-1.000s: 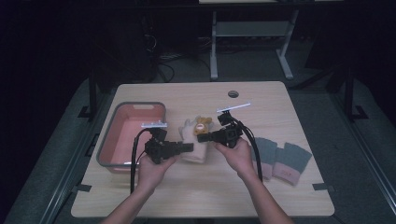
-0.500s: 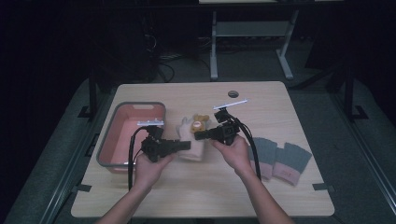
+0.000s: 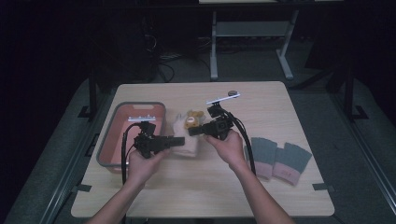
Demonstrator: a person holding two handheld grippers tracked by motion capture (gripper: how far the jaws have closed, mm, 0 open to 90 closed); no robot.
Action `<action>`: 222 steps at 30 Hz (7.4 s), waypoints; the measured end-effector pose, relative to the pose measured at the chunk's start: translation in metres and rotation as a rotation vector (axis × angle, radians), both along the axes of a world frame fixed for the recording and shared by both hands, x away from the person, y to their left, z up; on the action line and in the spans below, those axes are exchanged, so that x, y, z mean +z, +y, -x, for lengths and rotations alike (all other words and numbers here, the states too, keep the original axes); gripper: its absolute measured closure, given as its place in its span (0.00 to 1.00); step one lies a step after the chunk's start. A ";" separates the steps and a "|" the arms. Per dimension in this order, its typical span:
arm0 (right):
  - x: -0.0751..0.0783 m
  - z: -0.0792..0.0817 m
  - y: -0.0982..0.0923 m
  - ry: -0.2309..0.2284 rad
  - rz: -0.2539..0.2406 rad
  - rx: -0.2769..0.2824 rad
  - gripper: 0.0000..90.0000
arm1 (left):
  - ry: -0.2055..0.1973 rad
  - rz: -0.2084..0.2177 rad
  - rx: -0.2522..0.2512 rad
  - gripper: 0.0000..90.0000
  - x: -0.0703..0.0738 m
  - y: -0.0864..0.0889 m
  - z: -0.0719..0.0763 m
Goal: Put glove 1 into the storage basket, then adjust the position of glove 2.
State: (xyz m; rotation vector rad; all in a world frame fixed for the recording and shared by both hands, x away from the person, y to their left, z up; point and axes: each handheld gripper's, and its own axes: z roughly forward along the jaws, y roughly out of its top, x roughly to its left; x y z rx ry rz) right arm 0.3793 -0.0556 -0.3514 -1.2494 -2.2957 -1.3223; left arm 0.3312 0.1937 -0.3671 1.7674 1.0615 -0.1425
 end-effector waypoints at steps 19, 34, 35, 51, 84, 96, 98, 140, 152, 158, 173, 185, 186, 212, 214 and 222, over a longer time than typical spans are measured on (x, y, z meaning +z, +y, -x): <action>0.015 -0.012 0.023 -0.002 -0.017 0.018 0.89 | -0.005 0.025 0.024 0.77 0.014 0.025 -0.006; 0.026 -0.019 0.052 -0.022 -0.028 0.050 0.89 | -0.016 0.026 0.051 0.77 0.025 0.053 -0.007; 0.027 -0.019 0.054 -0.021 -0.027 0.049 0.89 | -0.017 0.030 0.053 0.77 0.026 0.055 -0.007; 0.032 -0.024 0.076 -0.021 -0.037 0.069 0.89 | -0.019 0.032 0.068 0.77 0.031 0.077 -0.007; 0.028 -0.035 0.131 0.002 -0.093 0.092 0.89 | -0.013 0.017 0.103 0.77 0.034 0.132 -0.009; 0.008 -0.044 0.147 0.046 -0.100 0.105 0.89 | 0.043 -0.009 0.122 0.77 0.018 0.144 -0.016; 0.003 -0.045 0.150 0.048 -0.088 0.108 0.89 | 0.052 -0.014 0.127 0.77 0.014 0.146 -0.016; -0.032 -0.057 0.168 0.096 0.142 0.060 0.74 | 0.288 -0.382 0.178 0.77 -0.035 0.153 -0.037; -0.028 -0.057 0.163 0.086 0.129 0.067 0.74 | 0.276 -0.393 0.215 0.59 -0.028 0.152 -0.038; -0.022 -0.055 0.158 0.070 0.118 0.062 0.74 | 0.206 -0.386 0.239 0.58 -0.013 0.154 -0.037; -0.014 -0.049 0.149 0.056 0.089 0.069 0.74 | 0.299 -0.582 0.173 0.71 -0.036 0.139 -0.049; -0.007 -0.046 0.131 0.038 0.064 0.059 0.72 | 0.191 -0.467 0.197 0.68 -0.011 0.143 -0.043; -0.007 -0.046 0.130 0.038 0.060 0.055 0.72 | 0.180 -0.460 0.201 0.68 -0.009 0.142 -0.043; 0.002 -0.038 0.063 0.012 0.024 0.004 0.66 | 0.066 -0.315 0.113 0.60 0.021 0.102 -0.030; 0.004 -0.036 0.057 0.013 0.026 0.001 0.66 | 0.060 -0.301 0.108 0.60 0.022 0.098 -0.029; 0.005 -0.030 0.030 0.006 0.026 -0.025 0.64 | 0.033 -0.262 0.077 0.56 0.027 0.078 -0.027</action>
